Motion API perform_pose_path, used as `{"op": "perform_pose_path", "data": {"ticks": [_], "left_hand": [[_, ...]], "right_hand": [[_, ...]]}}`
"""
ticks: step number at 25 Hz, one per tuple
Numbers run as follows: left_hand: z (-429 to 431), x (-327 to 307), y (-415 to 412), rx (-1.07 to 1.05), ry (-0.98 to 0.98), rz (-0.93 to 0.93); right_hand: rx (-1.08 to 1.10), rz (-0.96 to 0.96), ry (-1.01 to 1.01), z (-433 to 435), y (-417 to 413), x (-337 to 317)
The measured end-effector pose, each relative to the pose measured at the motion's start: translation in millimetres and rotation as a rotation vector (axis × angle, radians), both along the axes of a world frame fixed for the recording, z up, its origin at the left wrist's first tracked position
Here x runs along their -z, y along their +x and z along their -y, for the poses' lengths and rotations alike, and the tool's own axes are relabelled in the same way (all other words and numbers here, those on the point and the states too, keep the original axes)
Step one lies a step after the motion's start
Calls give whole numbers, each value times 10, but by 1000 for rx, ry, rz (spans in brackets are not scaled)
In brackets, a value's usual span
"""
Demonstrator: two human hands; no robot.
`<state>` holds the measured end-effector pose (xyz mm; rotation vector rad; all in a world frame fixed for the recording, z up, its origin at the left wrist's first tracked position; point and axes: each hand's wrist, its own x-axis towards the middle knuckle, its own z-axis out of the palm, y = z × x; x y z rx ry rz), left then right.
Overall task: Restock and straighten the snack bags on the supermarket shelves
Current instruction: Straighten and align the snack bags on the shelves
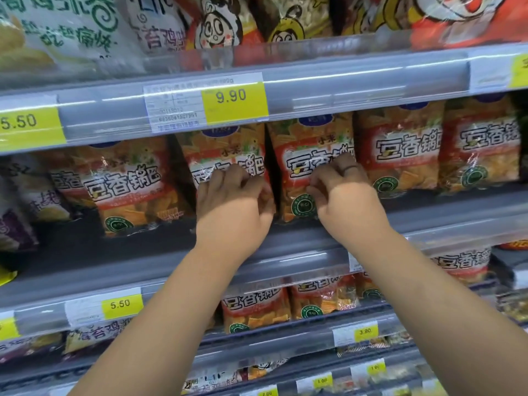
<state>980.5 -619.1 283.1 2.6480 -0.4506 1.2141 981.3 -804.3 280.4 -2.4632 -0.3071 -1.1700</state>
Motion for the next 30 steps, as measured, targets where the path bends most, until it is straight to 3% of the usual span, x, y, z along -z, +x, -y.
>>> {"op": "perform_pose_path", "data": {"ticks": [3, 6, 8, 11, 13, 15, 19, 25, 27, 30], "left_hand": [[130, -57, -85, -54, 14, -107], [383, -172, -177, -81, -64, -338], [605, -273, -145, -121, -164, -429], [819, -360, 47, -152, -426, -613], [861, -355, 142, -116, -571, -651], [921, -313, 135, -83, -669, -601], [940, -217, 48, -12, -740, -461], [888, -368, 142, -189, -501, -571], [886, -355, 60, -189, -490, -478], [902, -234, -111, -121, -460, -191]], "right_hand": [[4, 24, -42, -48, 52, -10], [-152, -123, 122, 102, 38, -106], [-165, -266, 251, 297, -15, -185], [-73, -475, 205, 506, -30, -305], [-136, -589, 231, 547, 16, -331], [-225, -606, 301, 582, 50, -302], [-318, -466, 361, 585, 11, -197], [-240, -577, 231, 544, 130, -295], [-253, -586, 252, 583, 79, -314], [-283, -505, 397, 712, -22, -271]]}}
